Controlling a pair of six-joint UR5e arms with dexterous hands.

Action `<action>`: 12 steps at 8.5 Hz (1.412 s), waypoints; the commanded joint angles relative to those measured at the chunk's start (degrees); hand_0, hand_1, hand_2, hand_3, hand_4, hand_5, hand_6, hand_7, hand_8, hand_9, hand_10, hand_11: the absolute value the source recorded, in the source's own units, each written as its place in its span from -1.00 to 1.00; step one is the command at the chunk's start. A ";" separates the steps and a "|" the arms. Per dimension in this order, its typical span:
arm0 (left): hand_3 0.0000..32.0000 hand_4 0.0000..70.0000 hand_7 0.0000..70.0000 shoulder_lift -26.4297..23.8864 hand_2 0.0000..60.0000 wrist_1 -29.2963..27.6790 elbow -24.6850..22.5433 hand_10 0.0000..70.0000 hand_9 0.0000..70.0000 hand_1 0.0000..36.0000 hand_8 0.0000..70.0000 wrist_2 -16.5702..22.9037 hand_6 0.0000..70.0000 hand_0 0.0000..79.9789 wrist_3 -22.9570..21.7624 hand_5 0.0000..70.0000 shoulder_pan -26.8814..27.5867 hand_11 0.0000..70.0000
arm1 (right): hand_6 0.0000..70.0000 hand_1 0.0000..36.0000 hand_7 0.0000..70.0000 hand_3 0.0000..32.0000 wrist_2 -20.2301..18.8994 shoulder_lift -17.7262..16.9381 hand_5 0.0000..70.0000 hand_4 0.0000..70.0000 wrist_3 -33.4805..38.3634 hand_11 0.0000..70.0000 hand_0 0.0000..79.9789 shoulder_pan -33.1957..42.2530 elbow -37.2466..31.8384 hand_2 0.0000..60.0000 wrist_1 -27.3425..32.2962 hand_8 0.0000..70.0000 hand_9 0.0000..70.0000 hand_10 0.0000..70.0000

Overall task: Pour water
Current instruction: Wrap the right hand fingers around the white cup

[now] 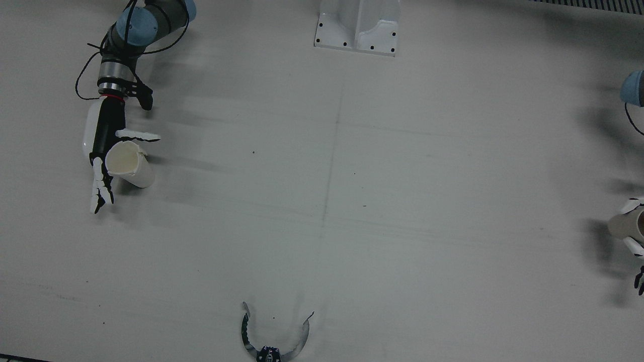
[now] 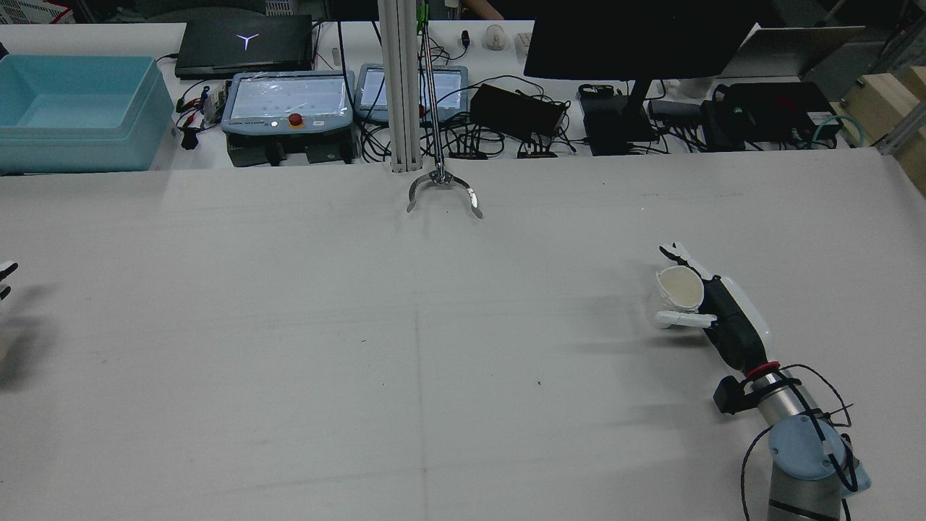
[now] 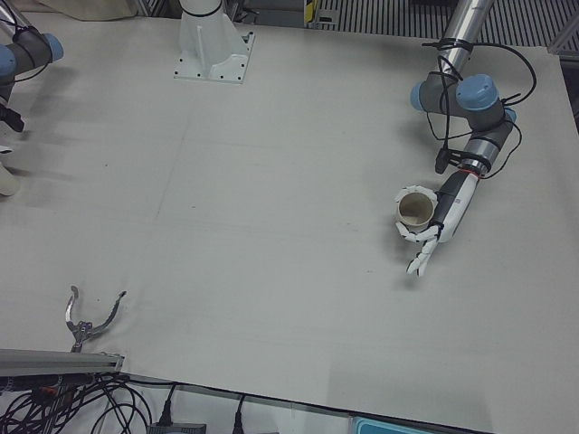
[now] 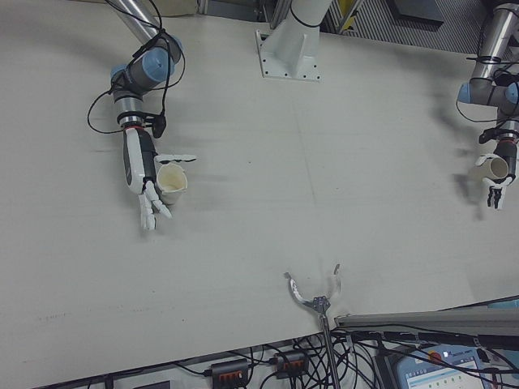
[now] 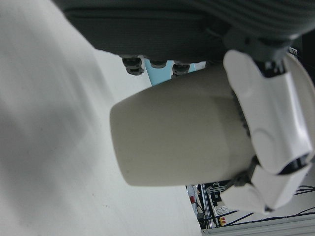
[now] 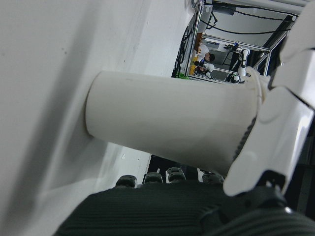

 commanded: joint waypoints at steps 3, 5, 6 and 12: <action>-1.00 0.20 -0.76 0.01 1.00 -0.18 1.05 -0.90 -0.99 1.00 -1.00 -0.15 -0.88 0.15 0.10 0.48 0.09 -0.81 | -0.24 0.29 0.35 -1.00 0.01 -0.01 -0.39 -0.61 -0.49 -0.56 0.42 -0.44 -0.43 -0.36 -0.26 -0.35 -0.06 -0.74; -1.00 0.20 -0.76 0.01 1.00 -0.80 1.76 -0.90 -0.99 1.00 -1.00 -0.15 -0.88 0.14 0.44 0.47 0.09 -0.81 | 0.28 -0.05 1.00 -1.00 0.01 -0.01 0.53 -0.50 -0.93 0.81 0.32 -0.44 -0.43 -0.30 -0.44 0.20 0.58 0.27; -1.00 0.20 -0.76 0.01 1.00 -1.15 2.11 -0.90 -0.99 1.00 -1.00 -0.15 -0.88 0.13 0.53 0.47 0.09 -0.81 | 0.58 -0.02 1.00 -1.00 0.01 -0.01 0.77 -0.32 -0.94 1.00 0.35 -0.44 -0.34 -0.12 -0.53 0.51 1.00 0.66; -1.00 0.23 -0.74 -3.05 1.00 3.90 -4.27 -0.91 -0.99 1.00 -1.00 1.86 -0.87 0.15 0.54 0.52 1.75 -0.81 | 0.64 0.31 1.00 -1.00 -0.43 -0.53 0.86 -0.47 -1.29 1.00 0.38 6.92 5.01 0.52 -2.98 0.52 0.99 0.73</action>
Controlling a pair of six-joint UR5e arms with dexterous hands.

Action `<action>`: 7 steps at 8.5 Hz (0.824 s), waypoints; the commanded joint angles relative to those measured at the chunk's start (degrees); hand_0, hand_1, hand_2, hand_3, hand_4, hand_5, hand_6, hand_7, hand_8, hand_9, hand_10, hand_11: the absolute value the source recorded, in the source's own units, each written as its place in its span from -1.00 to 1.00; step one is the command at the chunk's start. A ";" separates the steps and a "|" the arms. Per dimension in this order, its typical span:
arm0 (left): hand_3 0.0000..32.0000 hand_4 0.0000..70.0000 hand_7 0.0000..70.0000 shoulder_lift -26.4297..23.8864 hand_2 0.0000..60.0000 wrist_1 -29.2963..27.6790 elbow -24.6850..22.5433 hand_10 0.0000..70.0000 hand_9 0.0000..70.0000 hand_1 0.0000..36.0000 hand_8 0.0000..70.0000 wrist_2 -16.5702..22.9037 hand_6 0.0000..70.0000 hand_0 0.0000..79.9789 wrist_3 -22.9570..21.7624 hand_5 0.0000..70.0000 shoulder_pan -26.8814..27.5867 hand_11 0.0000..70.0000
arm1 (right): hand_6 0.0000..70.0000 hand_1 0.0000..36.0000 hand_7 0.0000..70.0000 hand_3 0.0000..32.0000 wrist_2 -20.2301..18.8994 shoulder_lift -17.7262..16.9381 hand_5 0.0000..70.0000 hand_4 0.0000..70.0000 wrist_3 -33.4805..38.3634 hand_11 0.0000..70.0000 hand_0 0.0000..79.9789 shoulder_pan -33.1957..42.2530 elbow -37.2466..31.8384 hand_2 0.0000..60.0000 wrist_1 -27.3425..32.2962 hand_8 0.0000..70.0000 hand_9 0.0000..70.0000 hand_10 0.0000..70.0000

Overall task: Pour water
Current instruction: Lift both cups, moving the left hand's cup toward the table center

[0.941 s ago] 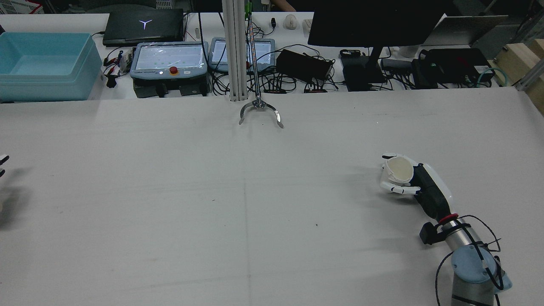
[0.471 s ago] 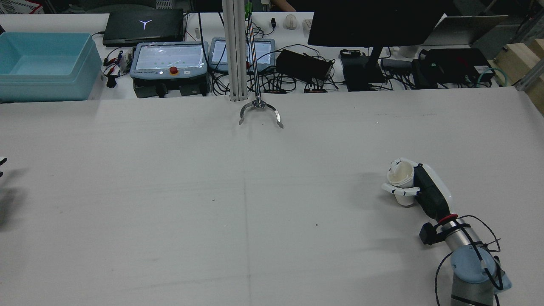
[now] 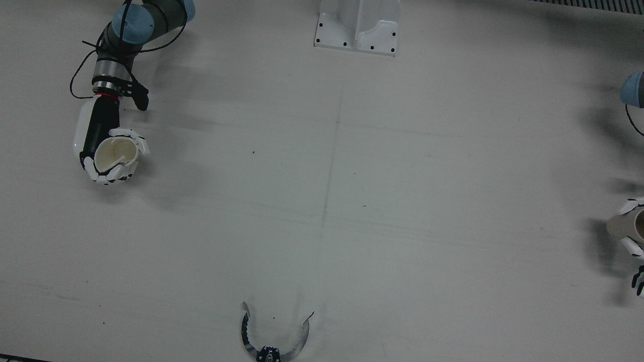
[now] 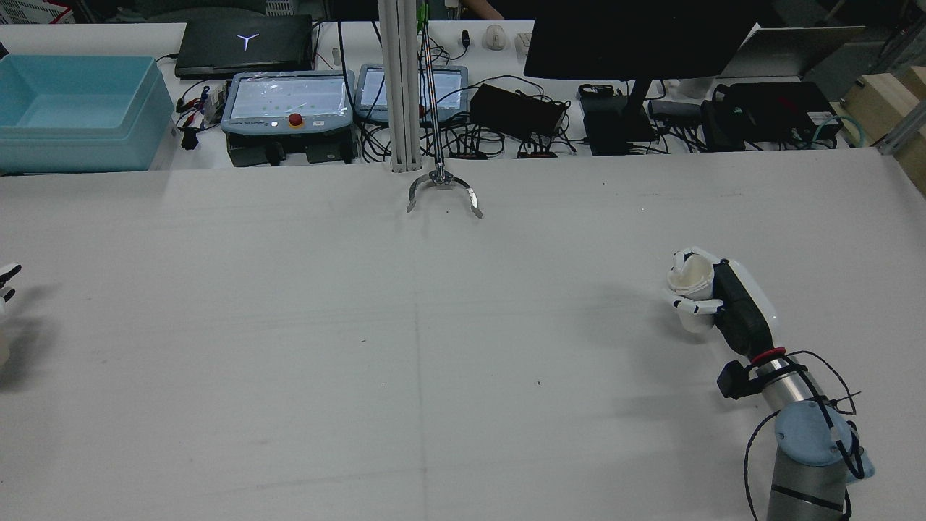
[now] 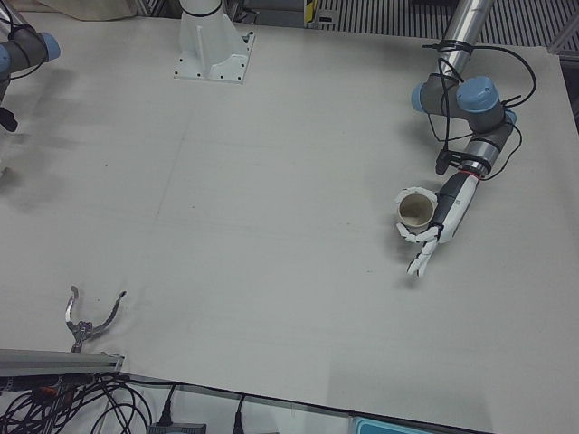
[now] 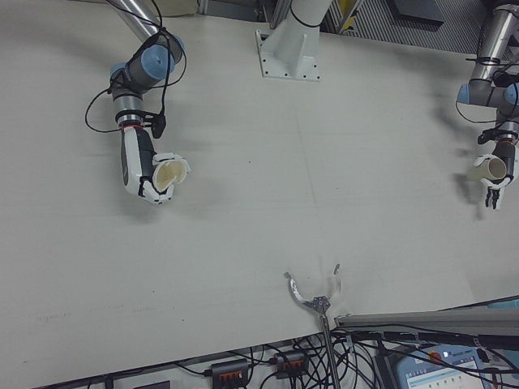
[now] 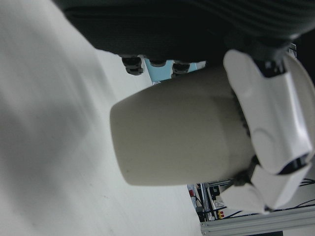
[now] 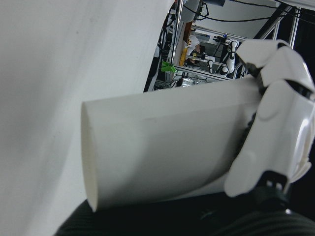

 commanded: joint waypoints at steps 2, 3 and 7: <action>-1.00 0.31 -0.71 -11.31 1.00 11.37 -6.18 -0.90 -0.98 1.00 -1.00 5.52 -0.84 0.17 0.51 0.60 3.86 -0.81 | 0.62 0.30 1.00 -1.00 -0.70 -0.26 0.85 -0.46 -1.09 1.00 0.39 6.16 4.34 0.43 -2.52 0.48 0.94 0.66; -1.00 0.31 -0.71 -13.87 1.00 14.01 -7.57 -0.90 -0.98 1.00 -1.00 5.37 -0.84 0.16 1.03 0.61 6.32 -0.80 | 0.61 0.31 1.00 -1.00 -0.97 -0.35 0.85 -0.46 -1.70 1.00 0.39 7.65 5.39 0.42 -2.61 0.47 0.92 0.64; -1.00 0.27 -0.70 -29.24 1.00 24.03 -10.66 -0.89 -0.98 1.00 -0.99 4.32 -0.83 0.16 7.01 0.62 16.86 -0.79 | 0.62 0.39 1.00 -1.00 -1.06 -0.53 0.86 -0.51 -1.89 1.00 0.42 9.07 6.45 0.49 -2.87 0.39 0.79 0.58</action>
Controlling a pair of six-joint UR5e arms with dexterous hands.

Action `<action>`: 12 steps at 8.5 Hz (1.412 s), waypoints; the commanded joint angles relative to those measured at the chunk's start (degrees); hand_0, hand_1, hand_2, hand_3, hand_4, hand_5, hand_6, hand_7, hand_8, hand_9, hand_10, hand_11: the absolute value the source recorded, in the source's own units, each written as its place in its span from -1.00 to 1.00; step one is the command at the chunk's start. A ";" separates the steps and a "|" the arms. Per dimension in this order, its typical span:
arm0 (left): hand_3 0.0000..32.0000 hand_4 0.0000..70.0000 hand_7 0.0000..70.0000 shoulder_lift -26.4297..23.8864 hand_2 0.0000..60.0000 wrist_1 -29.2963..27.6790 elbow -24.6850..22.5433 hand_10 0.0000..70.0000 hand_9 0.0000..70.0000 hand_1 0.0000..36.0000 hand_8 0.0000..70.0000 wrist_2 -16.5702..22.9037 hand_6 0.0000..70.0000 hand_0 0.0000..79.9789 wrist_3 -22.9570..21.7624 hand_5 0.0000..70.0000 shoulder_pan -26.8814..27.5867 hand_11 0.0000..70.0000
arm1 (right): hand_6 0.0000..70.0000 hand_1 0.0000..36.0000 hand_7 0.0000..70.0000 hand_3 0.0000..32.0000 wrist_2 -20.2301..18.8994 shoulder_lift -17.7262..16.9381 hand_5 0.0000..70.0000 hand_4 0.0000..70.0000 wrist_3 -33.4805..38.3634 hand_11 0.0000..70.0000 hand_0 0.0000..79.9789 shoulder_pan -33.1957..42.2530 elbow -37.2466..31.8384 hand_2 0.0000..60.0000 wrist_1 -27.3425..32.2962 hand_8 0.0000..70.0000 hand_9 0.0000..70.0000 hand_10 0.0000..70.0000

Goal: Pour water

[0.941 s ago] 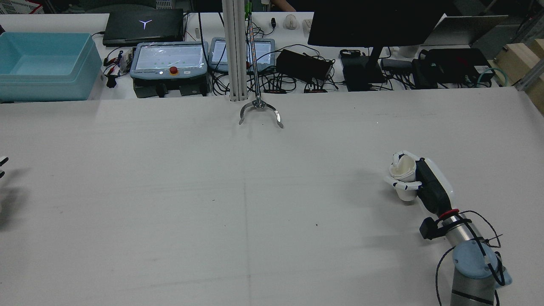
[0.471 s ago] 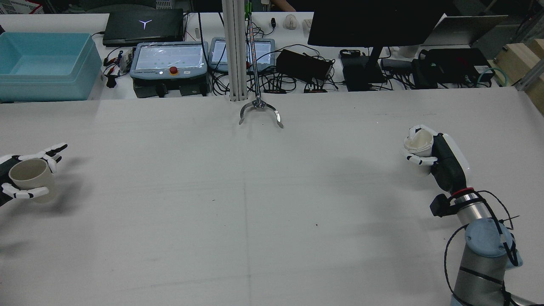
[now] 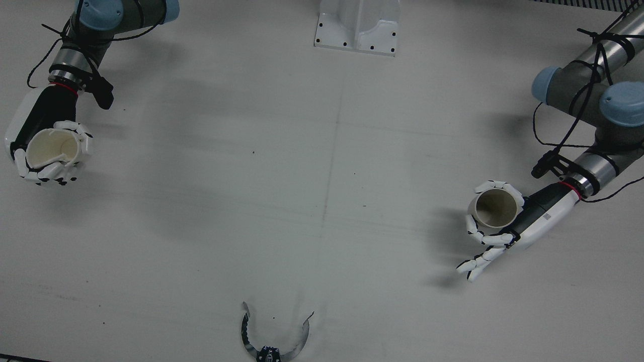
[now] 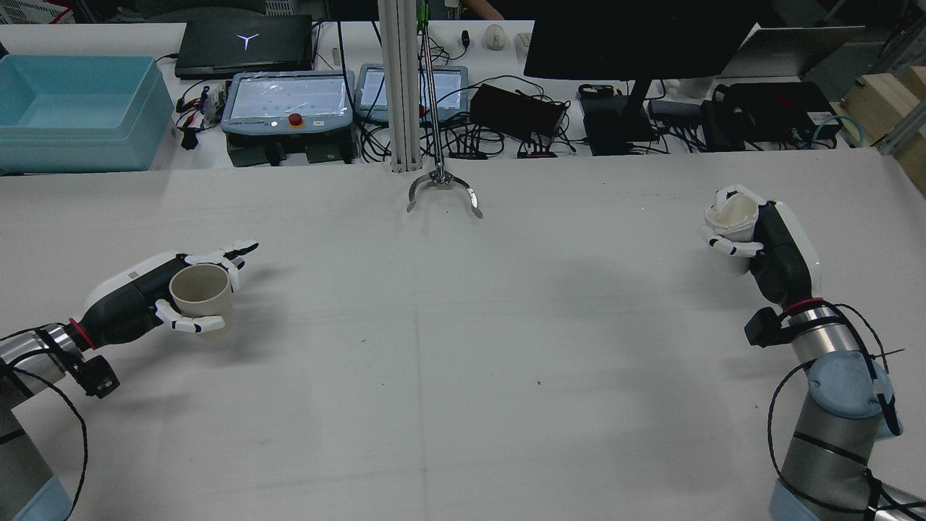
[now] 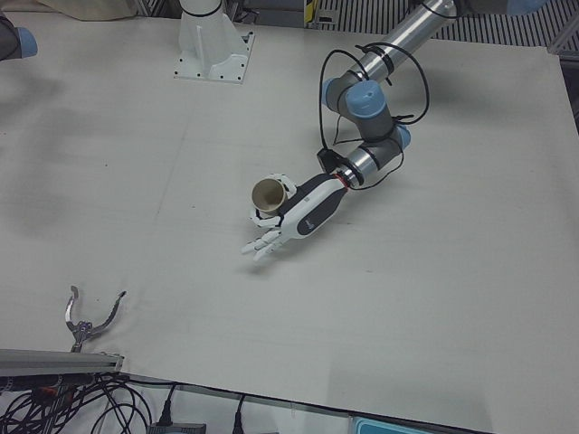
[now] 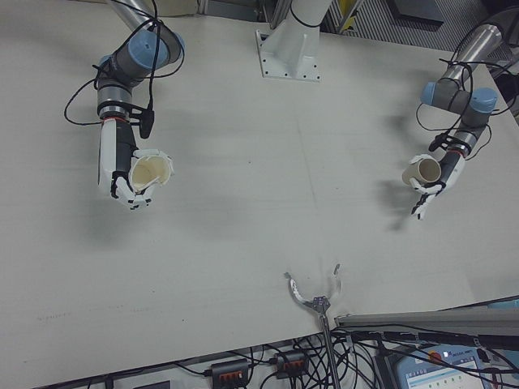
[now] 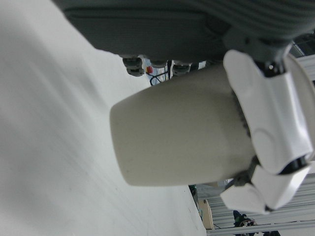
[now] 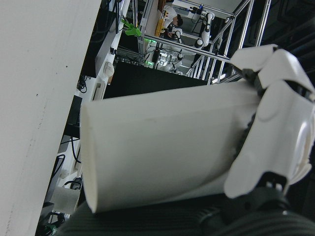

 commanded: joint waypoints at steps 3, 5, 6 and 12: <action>-1.00 0.25 -0.71 -16.03 1.00 8.98 -0.18 -0.89 -0.98 1.00 -0.99 -1.20 -0.83 0.16 3.07 0.60 11.47 -0.79 | 0.58 0.43 1.00 -1.00 -0.13 3.09 0.86 -0.52 -1.12 1.00 0.45 -1.05 1.96 0.40 -3.08 0.36 0.75 0.53; -1.00 0.26 -0.70 -16.39 1.00 9.59 -0.79 -0.89 -0.98 1.00 -0.99 -1.20 -0.83 0.16 2.98 0.61 11.57 -0.78 | 0.60 0.51 1.00 -1.00 -2.39 9.06 0.91 -0.51 -15.37 1.00 0.51 -1.49 11.23 0.38 -9.66 0.37 0.78 0.49; -1.00 0.25 -0.71 -16.39 1.00 9.68 -0.88 -0.90 -0.98 1.00 -1.00 -1.20 -0.83 0.16 2.89 0.61 11.57 -0.79 | 0.63 0.56 1.00 -1.00 -4.41 11.09 0.91 -0.54 -22.68 1.00 0.53 -1.23 15.11 0.43 -9.68 0.37 0.74 0.53; -1.00 0.27 -0.71 -17.35 1.00 9.59 -0.88 -0.90 -0.98 1.00 -0.99 -1.20 -0.83 0.16 2.72 0.65 11.74 -0.80 | 0.56 0.62 0.91 -1.00 -3.65 19.62 0.87 -0.63 -65.24 1.00 0.42 -12.73 22.20 0.88 -9.25 0.20 0.47 0.45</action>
